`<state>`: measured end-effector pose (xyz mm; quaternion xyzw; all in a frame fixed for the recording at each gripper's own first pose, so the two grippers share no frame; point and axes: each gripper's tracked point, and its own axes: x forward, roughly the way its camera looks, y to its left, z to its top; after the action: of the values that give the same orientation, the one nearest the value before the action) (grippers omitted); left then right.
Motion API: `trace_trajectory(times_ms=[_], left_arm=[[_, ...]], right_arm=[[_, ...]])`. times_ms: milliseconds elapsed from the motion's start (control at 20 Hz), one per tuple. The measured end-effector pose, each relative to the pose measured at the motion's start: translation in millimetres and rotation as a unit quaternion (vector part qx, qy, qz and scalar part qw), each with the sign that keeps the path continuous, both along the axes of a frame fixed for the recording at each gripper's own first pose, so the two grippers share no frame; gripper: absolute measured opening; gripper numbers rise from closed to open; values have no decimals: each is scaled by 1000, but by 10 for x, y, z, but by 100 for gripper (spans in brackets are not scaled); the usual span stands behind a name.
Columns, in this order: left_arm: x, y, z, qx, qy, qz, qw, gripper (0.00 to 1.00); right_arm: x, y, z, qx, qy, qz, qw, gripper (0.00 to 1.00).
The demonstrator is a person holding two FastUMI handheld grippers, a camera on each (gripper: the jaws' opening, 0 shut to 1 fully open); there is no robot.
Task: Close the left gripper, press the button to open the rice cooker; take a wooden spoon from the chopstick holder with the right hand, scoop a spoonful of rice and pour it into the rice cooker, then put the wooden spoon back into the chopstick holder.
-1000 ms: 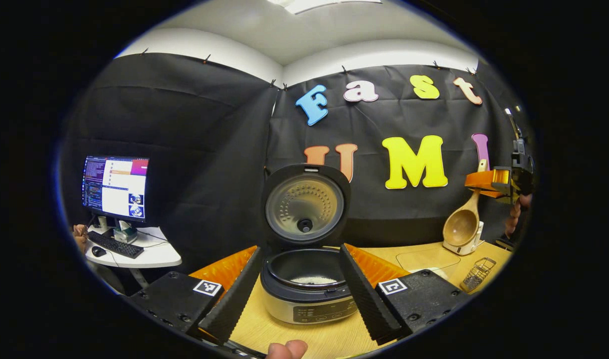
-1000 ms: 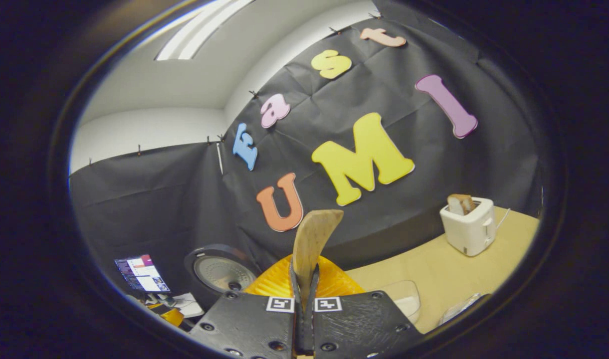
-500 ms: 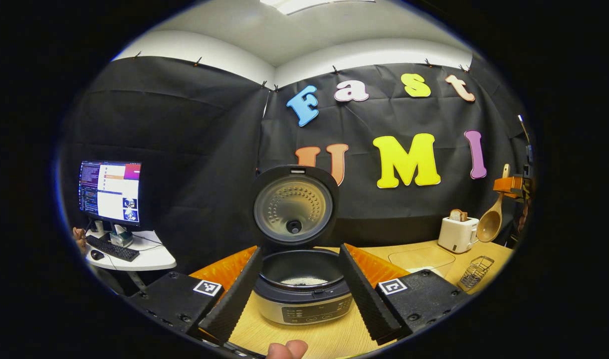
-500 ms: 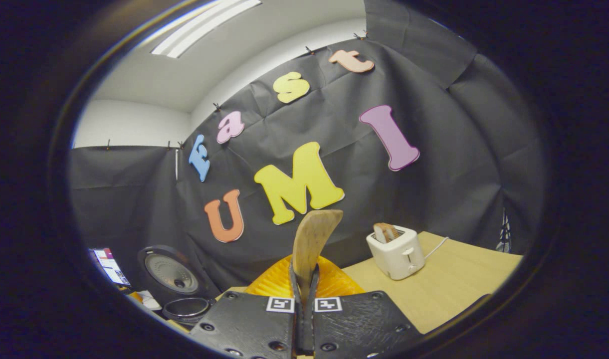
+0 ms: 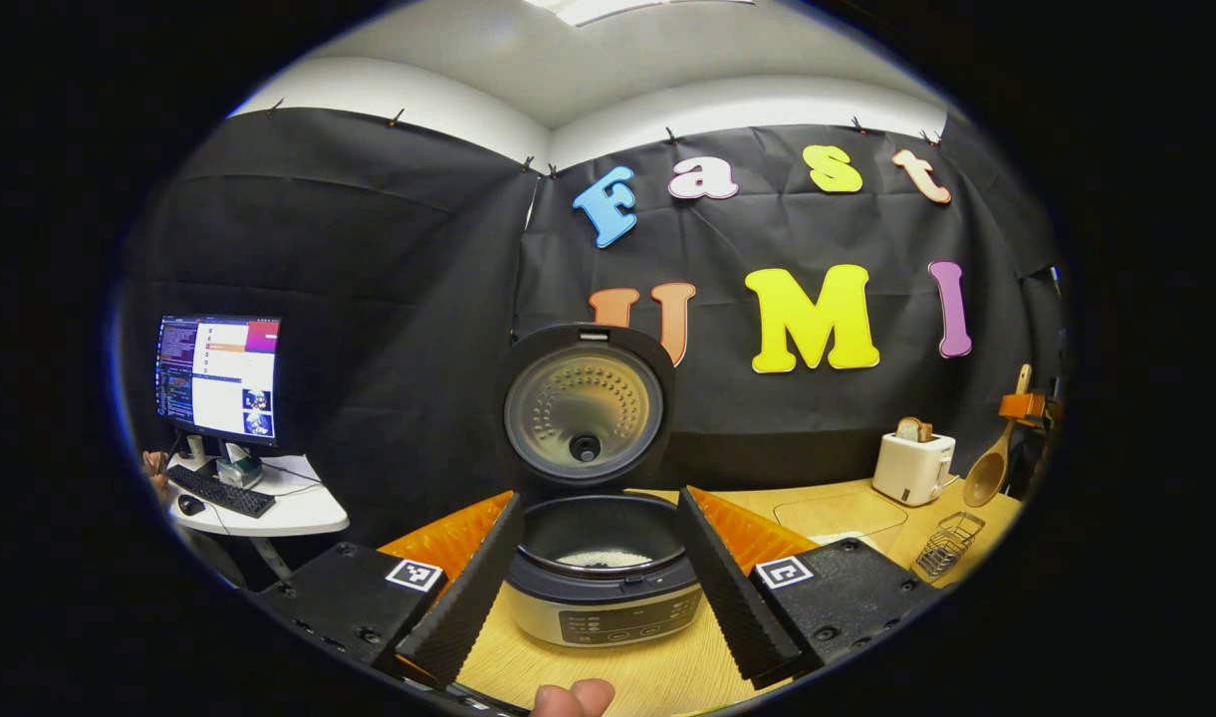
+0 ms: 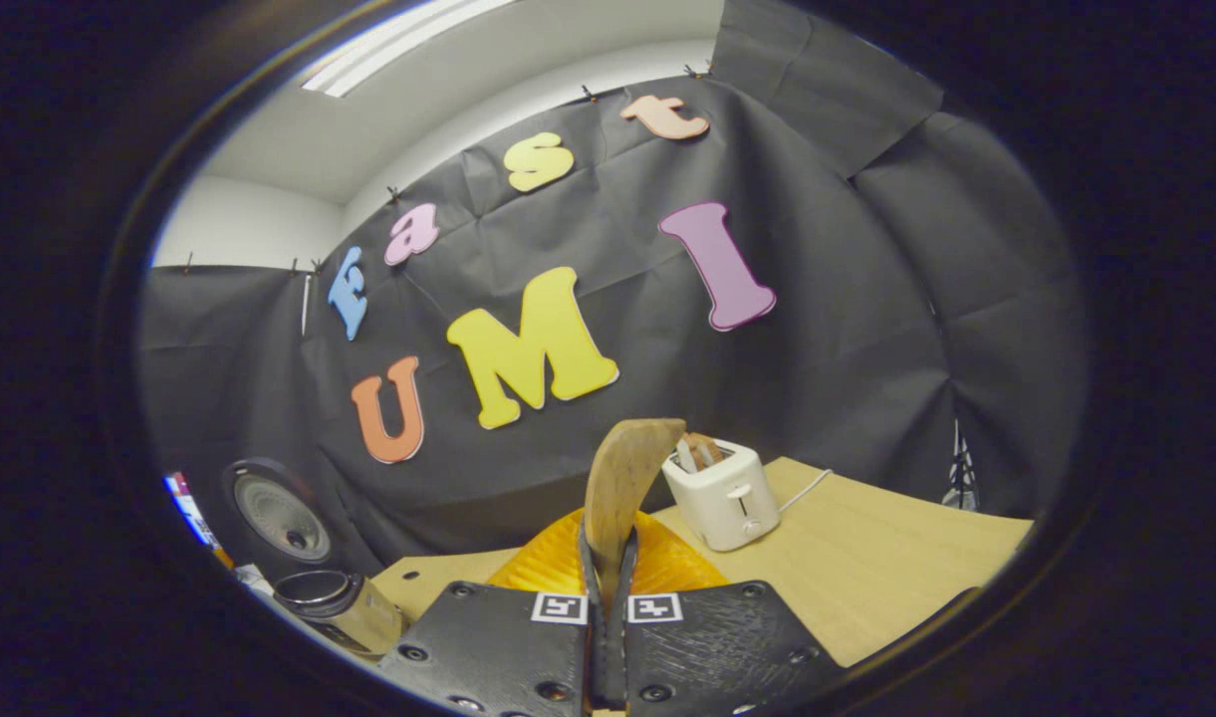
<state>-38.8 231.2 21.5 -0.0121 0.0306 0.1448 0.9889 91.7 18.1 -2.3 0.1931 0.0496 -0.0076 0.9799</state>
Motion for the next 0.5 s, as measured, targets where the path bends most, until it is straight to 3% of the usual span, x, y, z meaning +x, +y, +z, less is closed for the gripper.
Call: trace_trajectory(times_ms=[500], left_arm=[[-14,24,-6,-7,-1,-2,1000,98]], right_arm=[[38,-36,-452,-7,31,-13,999,0]])
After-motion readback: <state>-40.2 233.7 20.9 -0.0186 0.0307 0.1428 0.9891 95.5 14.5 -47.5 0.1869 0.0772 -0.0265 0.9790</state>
